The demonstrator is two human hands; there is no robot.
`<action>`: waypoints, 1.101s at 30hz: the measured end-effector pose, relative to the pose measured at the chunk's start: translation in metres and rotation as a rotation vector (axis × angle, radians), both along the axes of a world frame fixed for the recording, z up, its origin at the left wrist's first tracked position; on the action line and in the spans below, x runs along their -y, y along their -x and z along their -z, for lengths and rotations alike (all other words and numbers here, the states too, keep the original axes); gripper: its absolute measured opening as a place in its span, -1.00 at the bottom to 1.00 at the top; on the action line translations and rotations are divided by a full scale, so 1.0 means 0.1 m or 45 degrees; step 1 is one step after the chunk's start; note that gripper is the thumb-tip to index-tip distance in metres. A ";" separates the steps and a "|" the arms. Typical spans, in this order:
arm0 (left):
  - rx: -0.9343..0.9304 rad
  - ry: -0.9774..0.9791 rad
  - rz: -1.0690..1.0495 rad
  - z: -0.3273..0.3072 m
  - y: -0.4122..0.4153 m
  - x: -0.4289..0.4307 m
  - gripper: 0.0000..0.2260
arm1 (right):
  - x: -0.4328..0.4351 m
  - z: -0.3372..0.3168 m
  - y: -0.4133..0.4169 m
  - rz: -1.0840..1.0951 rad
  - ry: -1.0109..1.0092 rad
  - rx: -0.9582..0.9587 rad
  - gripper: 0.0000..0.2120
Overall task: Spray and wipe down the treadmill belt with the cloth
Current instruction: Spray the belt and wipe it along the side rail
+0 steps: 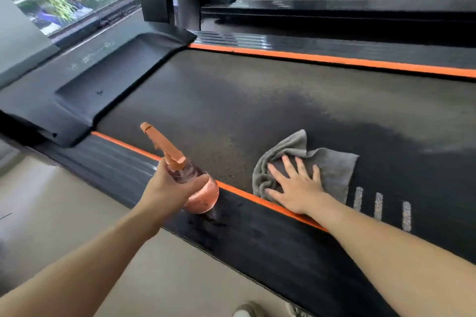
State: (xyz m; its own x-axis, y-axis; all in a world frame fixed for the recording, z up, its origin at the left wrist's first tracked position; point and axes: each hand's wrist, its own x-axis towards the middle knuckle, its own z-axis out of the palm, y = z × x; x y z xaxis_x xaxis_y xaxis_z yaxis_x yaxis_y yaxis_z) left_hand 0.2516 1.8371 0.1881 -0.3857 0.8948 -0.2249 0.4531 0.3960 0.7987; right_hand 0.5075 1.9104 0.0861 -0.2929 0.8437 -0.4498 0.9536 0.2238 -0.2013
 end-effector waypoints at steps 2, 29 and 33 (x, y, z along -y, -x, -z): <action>-0.052 -0.102 -0.020 -0.01 -0.07 -0.09 -0.65 | -0.09 0.04 0.30 -0.091 -0.081 -0.035 -0.35; 0.248 -0.252 0.367 0.01 -0.25 -0.92 -0.59 | -0.40 0.20 0.45 -0.377 -0.368 0.015 -0.20; 0.213 -0.157 0.192 -0.03 -0.13 -0.98 -0.69 | -0.49 0.23 0.07 0.112 -0.277 0.098 -0.20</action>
